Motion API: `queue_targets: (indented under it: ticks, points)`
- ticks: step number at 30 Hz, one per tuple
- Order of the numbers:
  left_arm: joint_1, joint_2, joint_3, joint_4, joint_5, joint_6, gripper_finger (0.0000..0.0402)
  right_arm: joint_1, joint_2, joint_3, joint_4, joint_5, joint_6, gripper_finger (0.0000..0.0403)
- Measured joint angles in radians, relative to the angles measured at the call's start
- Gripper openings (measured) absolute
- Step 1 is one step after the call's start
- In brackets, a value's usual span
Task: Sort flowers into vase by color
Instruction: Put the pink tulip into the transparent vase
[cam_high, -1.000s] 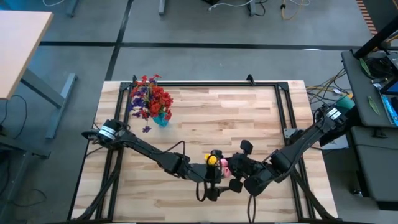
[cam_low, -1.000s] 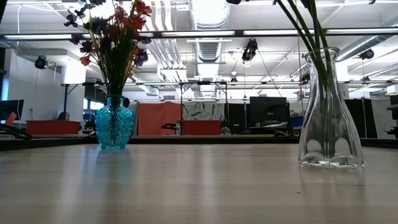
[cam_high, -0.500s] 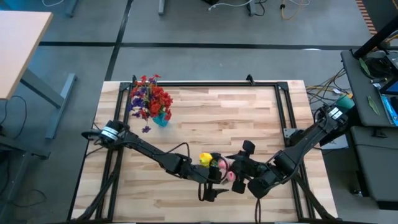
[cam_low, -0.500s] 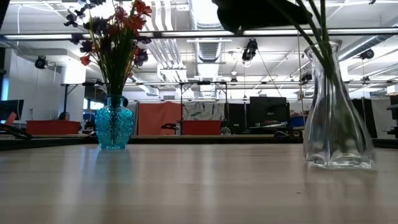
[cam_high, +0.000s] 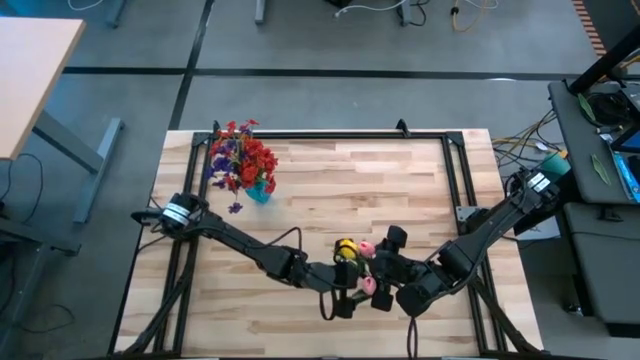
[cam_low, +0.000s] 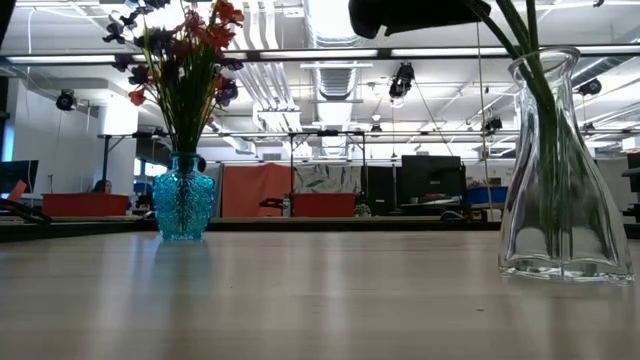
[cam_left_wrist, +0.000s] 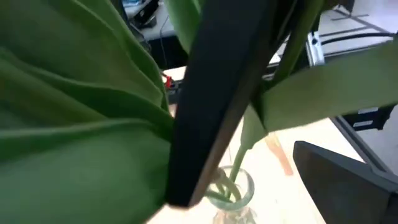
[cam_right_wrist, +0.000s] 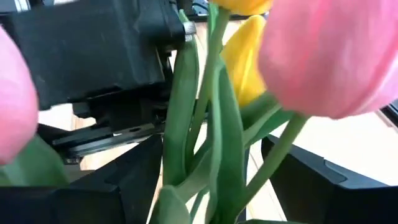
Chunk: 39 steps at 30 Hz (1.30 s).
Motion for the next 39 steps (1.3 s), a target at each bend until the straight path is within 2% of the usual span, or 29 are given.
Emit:
queue_targets:
  ticks: [3,11,20,26,32,39]
  points:
    - [0.000,0.000,0.002,-0.014,0.000,0.009,0.0400,0.000,0.000,-0.001,-0.003,-0.003,0.002,0.0262]
    - [-0.001,-0.034,0.002,-0.230,-0.001,0.027,0.0400,0.006,-0.012,0.003,-0.063,-0.011,0.050,0.0252]
    - [-0.001,-0.064,0.002,-0.250,-0.001,0.099,0.0400,0.049,-0.033,0.002,-0.062,0.001,0.064,0.0284]
    - [-0.001,-0.111,-0.007,-0.242,-0.001,0.115,0.0400,0.110,-0.035,0.000,-0.061,0.078,0.053,0.0301]
    - [-0.002,-0.197,-0.088,-0.196,0.004,0.113,0.0400,0.129,-0.035,-0.009,-0.056,0.087,0.061,0.0317]
    - [-0.003,-0.339,-0.245,-0.156,0.005,0.058,0.0400,0.130,-0.056,-0.010,-0.058,0.104,0.088,0.0334]
